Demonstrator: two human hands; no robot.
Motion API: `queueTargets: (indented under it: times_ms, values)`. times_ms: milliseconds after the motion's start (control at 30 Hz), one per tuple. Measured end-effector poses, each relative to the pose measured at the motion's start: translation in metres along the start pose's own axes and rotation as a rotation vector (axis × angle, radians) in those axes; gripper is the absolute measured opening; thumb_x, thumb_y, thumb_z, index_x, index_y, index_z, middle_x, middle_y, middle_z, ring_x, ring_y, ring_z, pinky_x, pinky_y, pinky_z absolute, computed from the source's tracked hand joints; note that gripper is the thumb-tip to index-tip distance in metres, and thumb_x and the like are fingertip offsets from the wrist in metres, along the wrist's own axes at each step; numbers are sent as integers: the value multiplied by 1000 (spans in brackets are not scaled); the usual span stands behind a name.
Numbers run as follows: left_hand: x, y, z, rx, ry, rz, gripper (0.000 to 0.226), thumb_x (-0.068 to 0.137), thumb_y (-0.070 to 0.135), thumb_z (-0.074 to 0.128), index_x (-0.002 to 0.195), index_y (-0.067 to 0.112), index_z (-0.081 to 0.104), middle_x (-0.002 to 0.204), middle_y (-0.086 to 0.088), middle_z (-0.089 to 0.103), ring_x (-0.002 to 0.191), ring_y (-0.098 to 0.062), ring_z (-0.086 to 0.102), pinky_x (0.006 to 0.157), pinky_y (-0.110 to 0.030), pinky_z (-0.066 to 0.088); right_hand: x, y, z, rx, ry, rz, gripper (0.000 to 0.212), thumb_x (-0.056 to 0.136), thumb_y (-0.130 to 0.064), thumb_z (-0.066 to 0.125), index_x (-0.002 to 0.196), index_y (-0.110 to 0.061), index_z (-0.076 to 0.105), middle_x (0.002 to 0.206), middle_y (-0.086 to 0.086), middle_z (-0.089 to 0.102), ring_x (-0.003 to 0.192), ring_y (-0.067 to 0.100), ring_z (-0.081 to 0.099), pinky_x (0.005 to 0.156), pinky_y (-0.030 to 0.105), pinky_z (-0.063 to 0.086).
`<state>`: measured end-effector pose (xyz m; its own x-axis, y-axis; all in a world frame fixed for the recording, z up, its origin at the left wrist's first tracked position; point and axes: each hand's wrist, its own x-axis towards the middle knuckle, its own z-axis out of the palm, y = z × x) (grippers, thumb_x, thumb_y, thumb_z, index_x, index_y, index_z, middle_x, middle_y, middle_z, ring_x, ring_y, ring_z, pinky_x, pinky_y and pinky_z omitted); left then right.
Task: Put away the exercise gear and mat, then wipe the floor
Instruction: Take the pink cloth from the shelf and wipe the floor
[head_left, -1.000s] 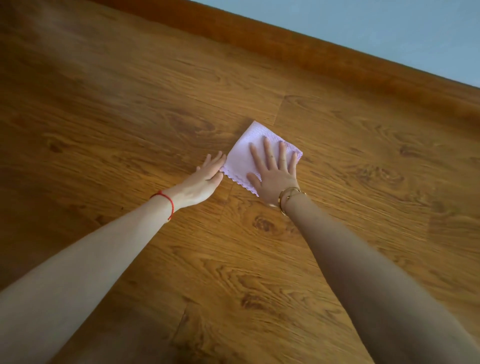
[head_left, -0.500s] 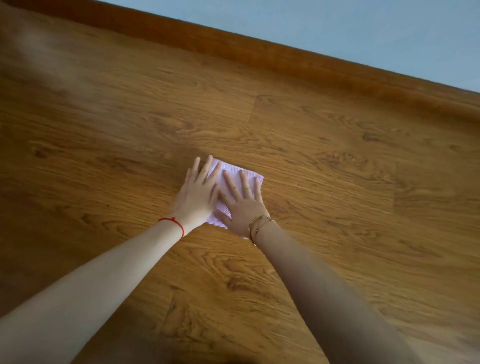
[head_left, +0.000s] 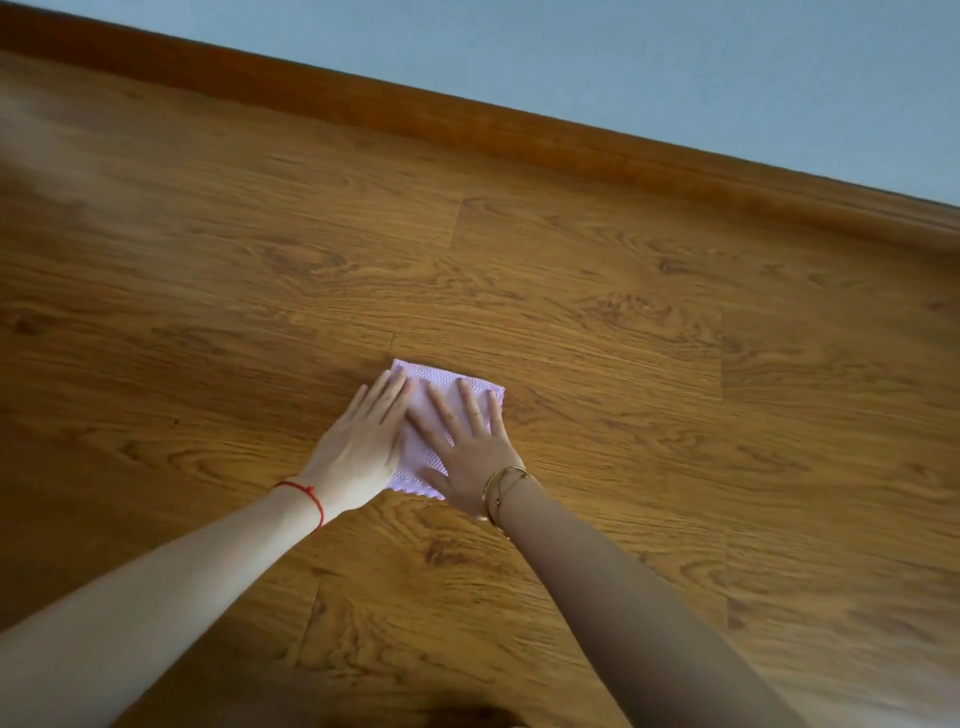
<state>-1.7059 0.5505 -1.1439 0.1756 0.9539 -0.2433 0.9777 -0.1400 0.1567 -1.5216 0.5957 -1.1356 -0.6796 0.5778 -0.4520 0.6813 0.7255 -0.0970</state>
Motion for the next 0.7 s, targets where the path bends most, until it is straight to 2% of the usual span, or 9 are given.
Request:
queueTargets:
  times_ms: [100,167,300,400,467,567,600,700]
  values:
    - [2,-5,-3,-99,-8,-80,59,105,28,17,159,6,5,169,-9,1,156,-22,-5,126,-37,1,5,16,-4,43,18,114,72,100,-59,20,152,-33,-23,159,1,-33,145,41,-27,115,67,-4]
    - [2,-9,-8,-114,-11,-115,60,108,29,26,160,8,4,169,-8,-3,156,-23,-7,126,-39,-3,10,35,-10,80,21,223,72,100,-59,20,152,-32,-22,160,2,-31,146,43,-25,114,69,-2]
    - [-3,-25,-11,-37,-45,-216,66,106,39,31,161,20,-1,169,-3,-10,155,-29,-16,121,-61,-4,23,67,-23,89,4,379,72,99,-61,14,152,-31,-22,160,4,-31,146,44,-22,113,68,-7]
    - [-12,-39,-11,0,-33,-294,68,105,47,29,159,27,-6,168,1,-17,152,-30,-24,116,-68,-9,37,78,-32,93,16,477,74,99,-60,16,154,-26,-19,161,11,-26,147,42,-21,117,63,-8]
    - [-20,-46,-8,18,-32,-327,67,104,51,25,160,30,-7,168,2,-17,152,-29,-24,116,-69,-9,49,80,-37,130,79,483,75,99,-57,21,156,-23,-15,162,13,-22,149,37,-19,119,59,-6]
    - [-25,-49,-3,-26,-44,-356,65,104,52,20,159,32,-9,168,3,-16,154,-28,-20,118,-66,-9,67,68,-41,256,121,420,70,99,-47,25,156,-29,-13,164,6,-21,150,36,-19,119,60,-5]
    - [-25,-49,-2,-55,-34,-354,65,104,52,20,159,32,-8,168,3,-14,155,-28,-17,119,-66,-7,72,60,-40,271,123,410,69,99,-48,23,155,-31,-14,163,5,-22,149,37,-21,118,62,-6]
    - [-25,-51,1,-121,-26,-345,66,102,51,18,160,31,-6,169,2,-14,156,-28,-12,121,-65,-2,81,30,-34,250,138,372,73,94,-68,10,154,-35,-15,162,2,-24,148,37,-23,117,61,-11]
